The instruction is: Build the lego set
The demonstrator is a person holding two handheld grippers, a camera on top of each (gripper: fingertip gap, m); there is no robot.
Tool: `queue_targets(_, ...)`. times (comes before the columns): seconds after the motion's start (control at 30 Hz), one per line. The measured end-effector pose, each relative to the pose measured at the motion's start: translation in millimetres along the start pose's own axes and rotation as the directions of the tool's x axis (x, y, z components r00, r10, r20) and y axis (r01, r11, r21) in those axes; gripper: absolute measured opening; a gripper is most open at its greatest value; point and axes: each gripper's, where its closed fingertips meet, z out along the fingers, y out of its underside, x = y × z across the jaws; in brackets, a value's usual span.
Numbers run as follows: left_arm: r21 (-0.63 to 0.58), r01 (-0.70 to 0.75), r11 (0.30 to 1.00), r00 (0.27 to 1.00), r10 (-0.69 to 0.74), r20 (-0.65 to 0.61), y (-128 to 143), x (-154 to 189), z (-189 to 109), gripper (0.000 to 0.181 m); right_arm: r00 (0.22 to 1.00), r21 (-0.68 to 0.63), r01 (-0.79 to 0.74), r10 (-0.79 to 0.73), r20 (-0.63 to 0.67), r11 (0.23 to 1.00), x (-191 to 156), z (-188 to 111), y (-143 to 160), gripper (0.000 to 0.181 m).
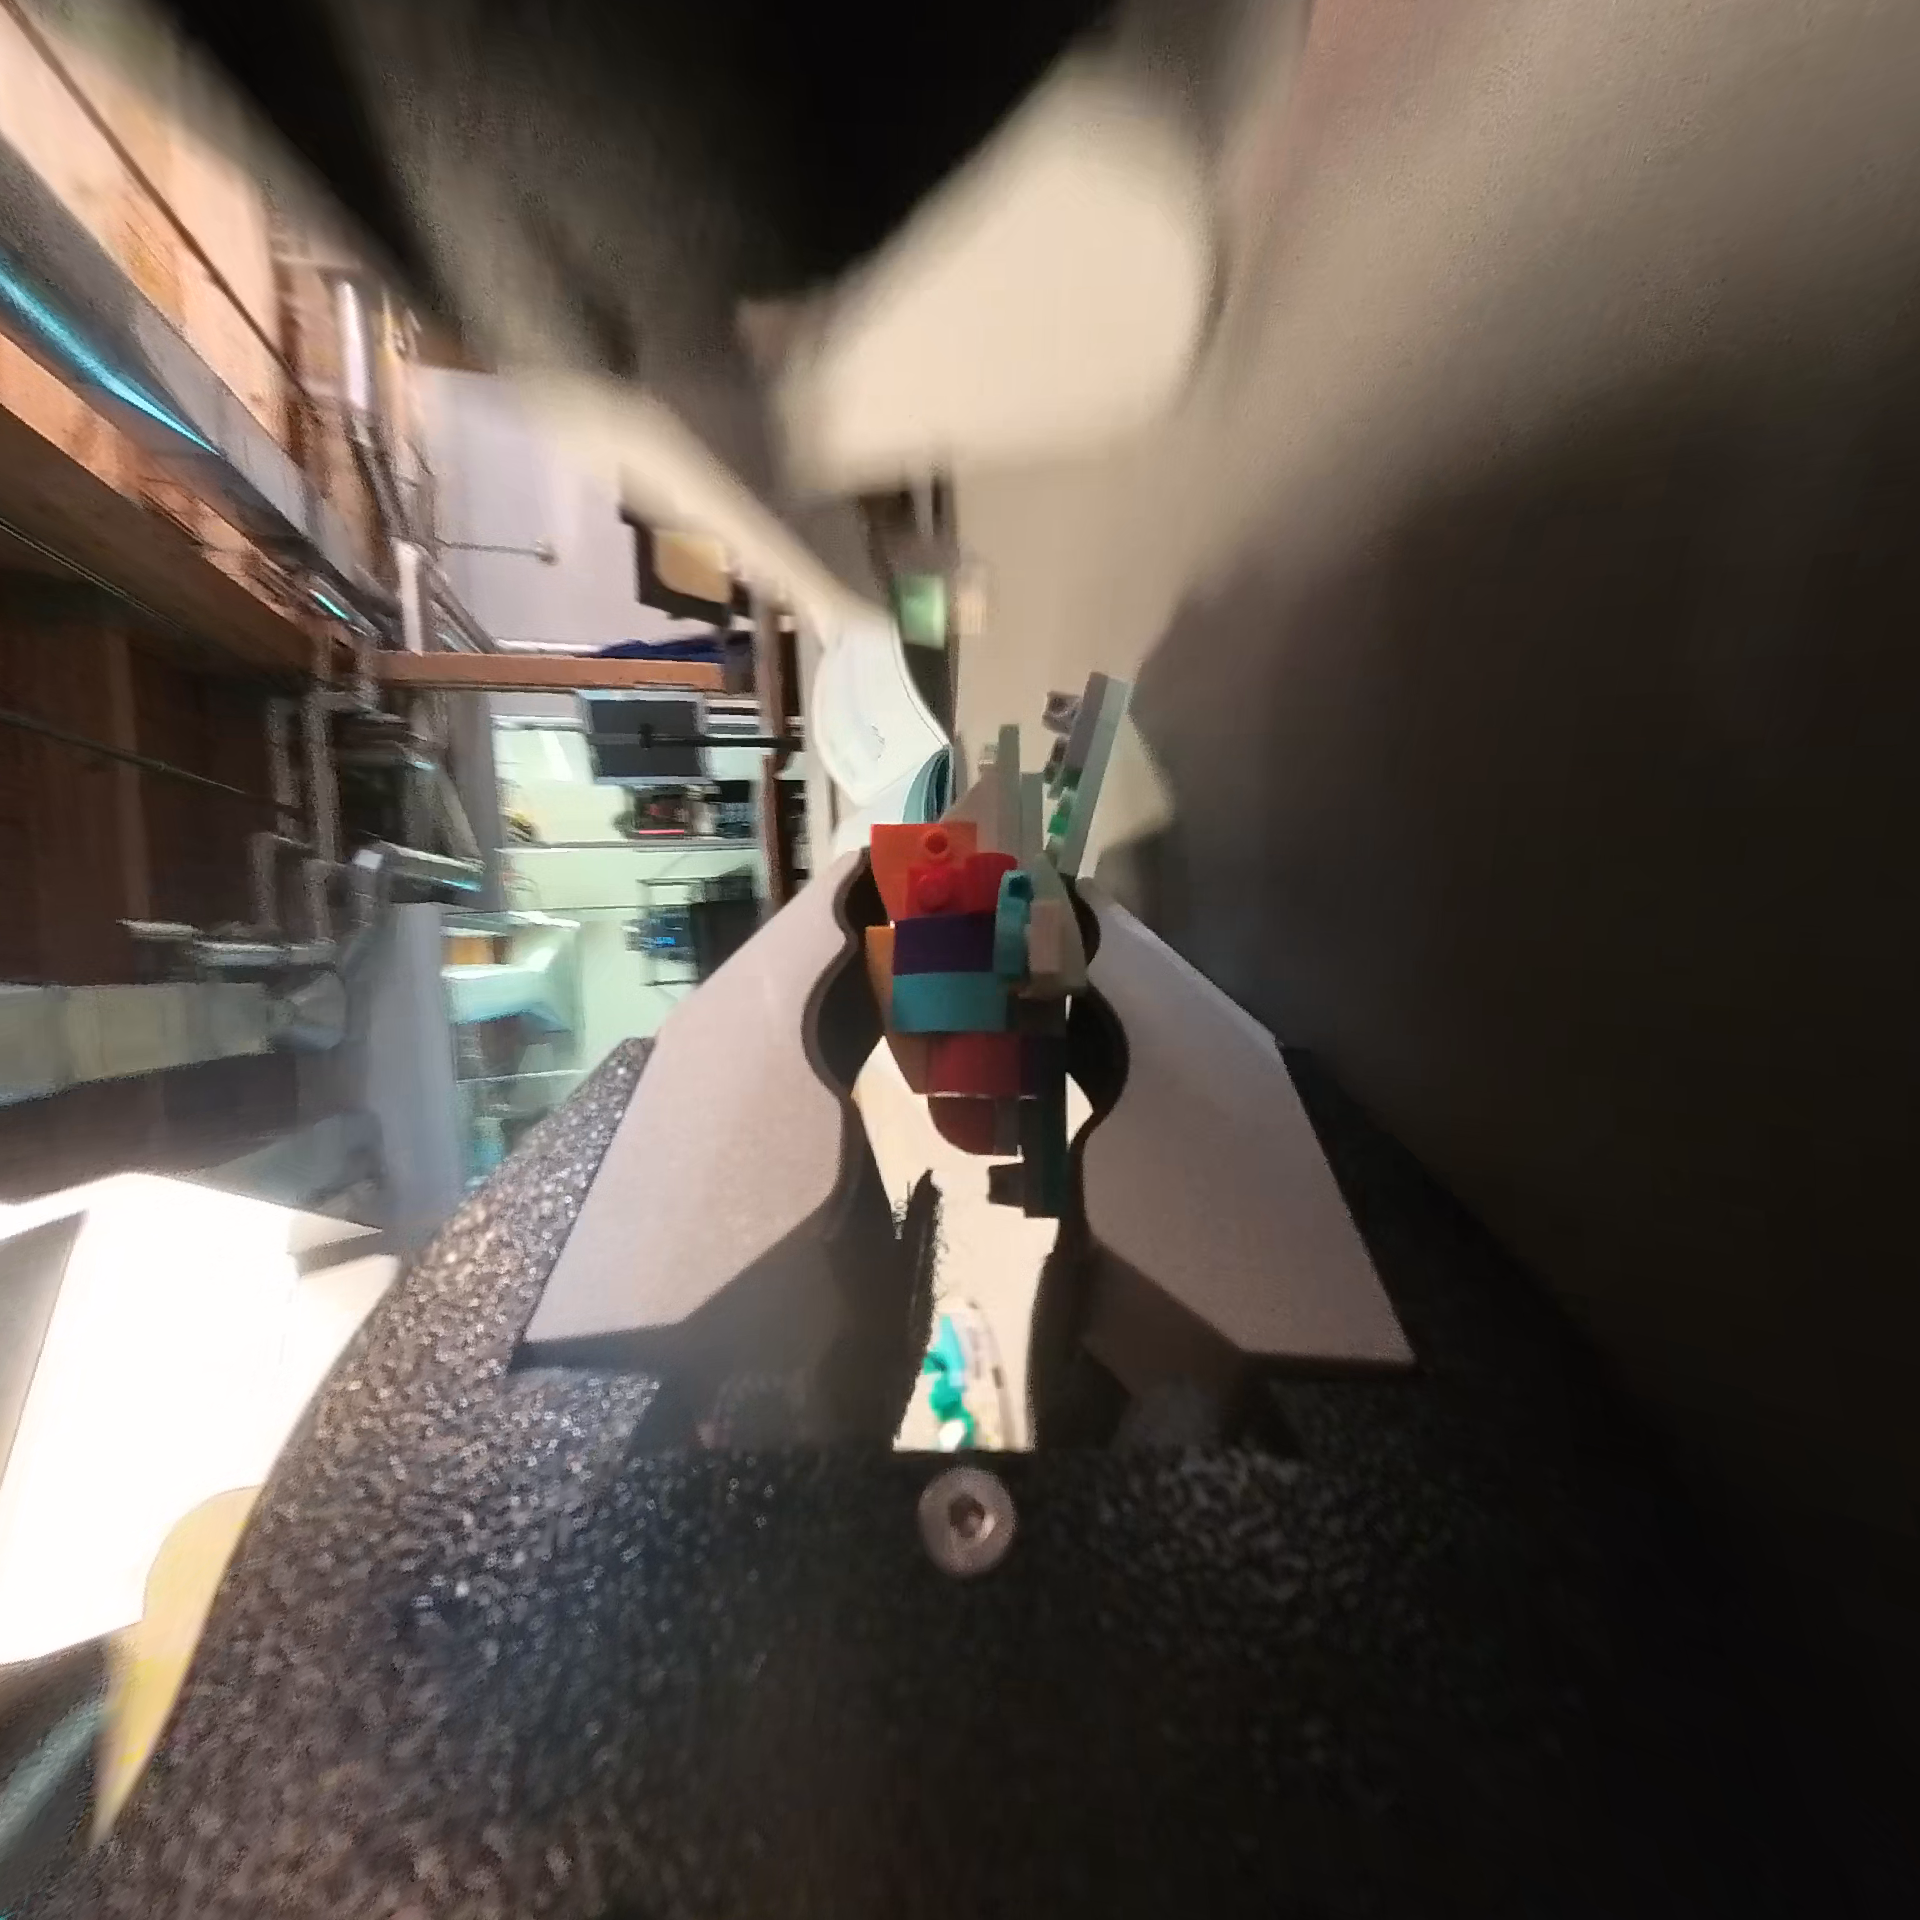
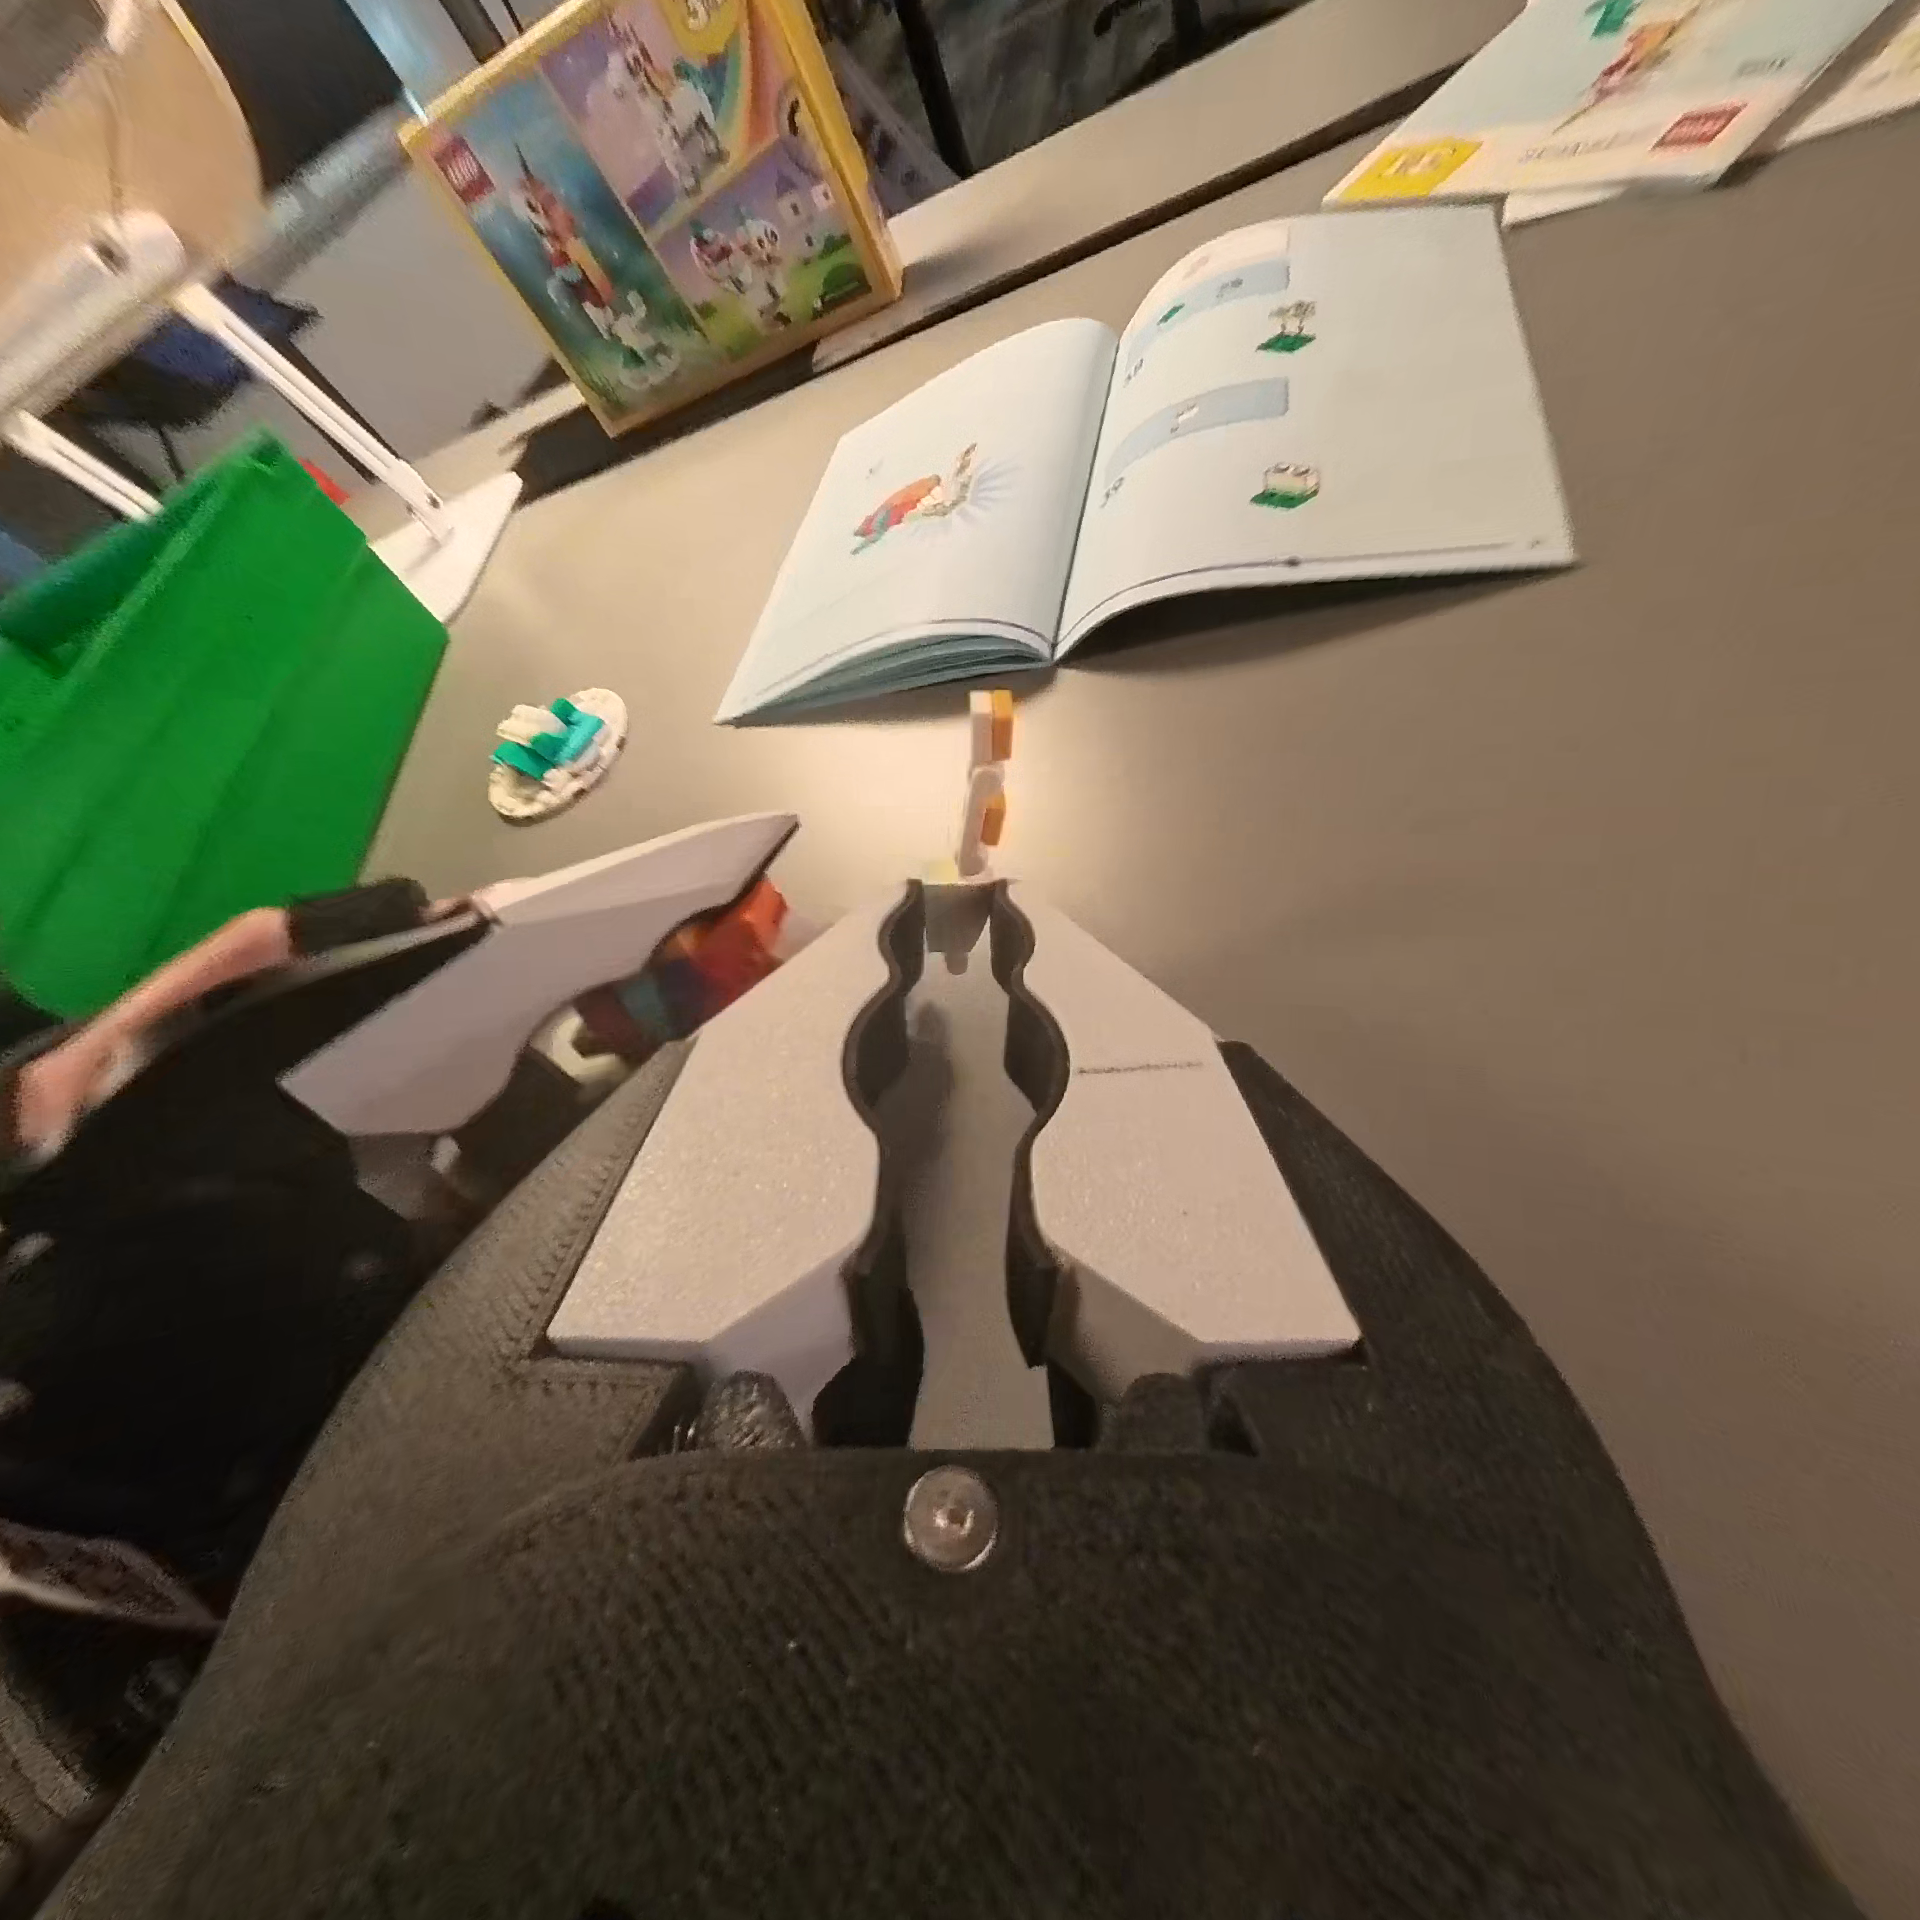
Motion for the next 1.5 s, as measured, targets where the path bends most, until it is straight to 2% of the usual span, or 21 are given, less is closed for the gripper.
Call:
queue_targets(0.03,0.012,0.033,0.999,0.999,-0.033,-0.015,1,1,0,0.030,0.999,-0.028,0.048,-0.049,-0.017,0.998,5,-4,-1,0.011)
queue_targets(0.1,0.036,0.120,0.992,0.993,-0.119,-0.016,4,-6,-1,0.030,0.988,-0.169,0.148,-0.151,-0.008,0.974,11,-11,4,0.011)
queue_targets(0.17,0.086,0.242,0.966,0.970,-0.240,-0.037,2,-14,-4,0.030,0.981,-0.382,0.192,-0.172,0.084,0.904,10,-21,21,0.011)
queue_targets(0.2,0.109,0.288,0.951,0.957,-0.285,-0.047,1,-18,-5,0.030,0.979,-0.477,0.202,-0.158,0.131,0.855,8,-27,29,0.011)
queue_targets(0.27,0.182,0.358,0.916,0.933,-0.345,-0.100,-7,-19,-9,0.030,0.966,-0.583,0.255,-0.182,0.181,0.772,11,-33,35,0.011)
queue_targets(0.33,0.227,0.420,0.879,0.907,-0.395,-0.149,-14,-21,-12,0.030,0.952,-0.704,0.305,-0.230,0.203,0.641,21,-42,47,0.011)
queue_targets(0.4,0.270,0.471,0.840,0.881,-0.435,-0.186,-20,-24,-16,0.030,0.926,-0.759,0.367,-0.287,0.245,0.538,27,-45,55,0.011)
queue_targets(0.5,0.298,0.536,0.790,0.842,-0.473,-0.259,-26,-23,-19,0.030,0.893,-0.736,0.441,-0.330,0.306,0.513,23,-46,55,0.042)
queue_targets(0.53,0.300,0.550,0.780,0.832,-0.480,-0.277,-27,-22,-19,0.030,0.875,-0.716,0.475,-0.362,0.321,0.511,23,-46,54,0.057)
queue_targets(0.57,0.301,0.560,0.772,0.824,-0.483,-0.297,-27,-21,-19,0.030,0.843,-0.682,0.525,-0.418,0.338,0.509,23,-46,52,0.063)
queue_targets(0.6,0.304,0.568,0.765,0.818,-0.482,-0.315,-29,-19,-20,0.029,0.795,-0.625,0.591,-0.496,0.348,0.510,24,-43,46,0.070)
queue_targets(0.67,0.308,0.574,0.759,0.811,-0.477,-0.338,-31,-18,-21,0.030,0.633,-0.408,0.769,-0.676,0.378,0.492,8,-37,31,0.082)
queue_targets(0.7,0.314,0.576,0.755,0.809,-0.470,-0.353,-32,-16,-23,0.030,0.534,-0.271,0.845,-0.753,0.385,0.460,-7,-37,25,0.081)
queue_targets(0.77,0.319,0.571,0.756,0.808,-0.449,-0.382,-36,-12,-25,0.030,0.342,-0.063,0.937,-0.861,0.378,0.344,-34,-43,24,0.068)
queue_targets(0.83,0.330,0.558,0.762,0.814,-0.422,-0.400,-40,-8,-27,0.029,0.208,-0.008,0.976,-0.914,0.349,0.219,-40,-45,28,0.056)
queue_targets(0.9,0.340,0.552,0.762,0.815,-0.405,-0.415,-44,-5,-30,0.029,0.144,0.001,0.988,-0.935,0.323,0.152,-39,-42,29,0.050)
queue_targets(1.13,0.365,0.536,0.762,0.818,-0.362,-0.446,-52,0,-34,0.030,0.064,0.036,0.996,-0.944,0.323,0.080,-43,-41,27,0.024)
queue_targets(1.27,0.380,0.525,0.762,0.822,-0.337,-0.460,-54,2,-36,0.029,0.022,0.034,0.999,-0.936,0.352,0.036,-40,-42,33,0.018)
queue_targets(1.5,0.361,0.512,0.779,0.822,-0.322,-0.470,-55,9,-34,0.030,0.102,-0.002,0.994,-0.925,0.367,0.109,-32,-41,37,0.016)
